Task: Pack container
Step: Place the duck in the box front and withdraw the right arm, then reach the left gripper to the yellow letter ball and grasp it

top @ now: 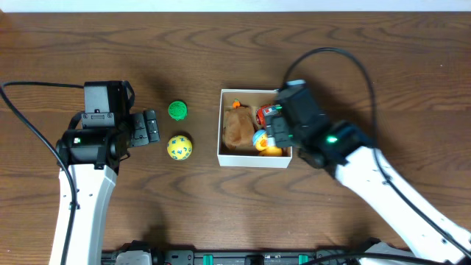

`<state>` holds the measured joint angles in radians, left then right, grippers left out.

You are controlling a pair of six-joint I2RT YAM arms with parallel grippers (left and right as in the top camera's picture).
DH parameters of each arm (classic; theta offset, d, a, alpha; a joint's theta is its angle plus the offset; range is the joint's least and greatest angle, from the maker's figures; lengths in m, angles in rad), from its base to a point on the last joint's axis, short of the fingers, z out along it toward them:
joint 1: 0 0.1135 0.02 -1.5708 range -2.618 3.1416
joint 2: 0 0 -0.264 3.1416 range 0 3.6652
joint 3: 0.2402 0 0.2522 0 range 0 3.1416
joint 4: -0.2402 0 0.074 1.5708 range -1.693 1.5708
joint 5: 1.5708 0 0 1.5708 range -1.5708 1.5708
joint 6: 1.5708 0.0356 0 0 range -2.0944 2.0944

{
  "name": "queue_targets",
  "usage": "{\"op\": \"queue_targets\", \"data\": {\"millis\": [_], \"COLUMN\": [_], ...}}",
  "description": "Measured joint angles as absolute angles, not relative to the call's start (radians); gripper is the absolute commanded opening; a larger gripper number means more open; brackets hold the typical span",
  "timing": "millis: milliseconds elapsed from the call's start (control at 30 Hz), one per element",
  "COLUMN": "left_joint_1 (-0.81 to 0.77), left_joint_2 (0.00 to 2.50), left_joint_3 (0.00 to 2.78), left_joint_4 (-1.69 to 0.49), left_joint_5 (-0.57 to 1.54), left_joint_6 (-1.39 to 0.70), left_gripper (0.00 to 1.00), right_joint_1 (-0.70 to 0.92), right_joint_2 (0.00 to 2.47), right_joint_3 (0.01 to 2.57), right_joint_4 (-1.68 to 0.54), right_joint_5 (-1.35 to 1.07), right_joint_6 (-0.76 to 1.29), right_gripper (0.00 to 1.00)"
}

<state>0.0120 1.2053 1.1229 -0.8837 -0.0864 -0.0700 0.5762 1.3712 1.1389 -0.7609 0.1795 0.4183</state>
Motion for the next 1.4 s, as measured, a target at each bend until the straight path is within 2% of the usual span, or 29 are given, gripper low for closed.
{"op": "queue_targets", "data": {"millis": [100, 333, 400, 533, 900, 1133, 1400], "left_joint_1": [0.012, 0.012, 0.012, 0.012, 0.012, 0.000, -0.091], "left_joint_2": [1.205, 1.205, 1.205, 1.205, 1.225, 1.369, 1.530], "left_joint_3": [1.123, 1.123, 1.123, 1.123, 1.123, 1.123, 1.123], "left_joint_4": [-0.884, -0.867, -0.853, -0.853, -0.860, -0.883, -0.911], "left_joint_5": [-0.086, -0.081, -0.054, 0.002, 0.058, 0.065, 0.072], "left_joint_6": [-0.070, -0.075, -0.091, -0.116, -0.134, -0.130, -0.121], "left_gripper": [0.98, 0.98, 0.98, 0.98, 0.98, 0.98, 0.98], "right_joint_1": [0.456, 0.043, -0.055, -0.188, -0.223, -0.223, -0.223], "right_joint_2": [1.324, 1.301, 1.301, 1.301, 1.301, 1.301, 1.301], "right_joint_3": [1.140, 1.140, 1.140, 1.140, 1.140, 1.140, 1.140], "right_joint_4": [-0.836, -0.922, -0.924, -0.936, -0.945, -0.946, -0.946], "right_joint_5": [0.151, 0.035, -0.012, -0.099, -0.174, -0.184, -0.185], "right_joint_6": [0.453, 0.518, 0.528, 0.538, 0.541, 0.541, 0.541], "right_gripper": [0.89, 0.91, 0.99, 0.99, 0.99, 0.99, 0.99]}}
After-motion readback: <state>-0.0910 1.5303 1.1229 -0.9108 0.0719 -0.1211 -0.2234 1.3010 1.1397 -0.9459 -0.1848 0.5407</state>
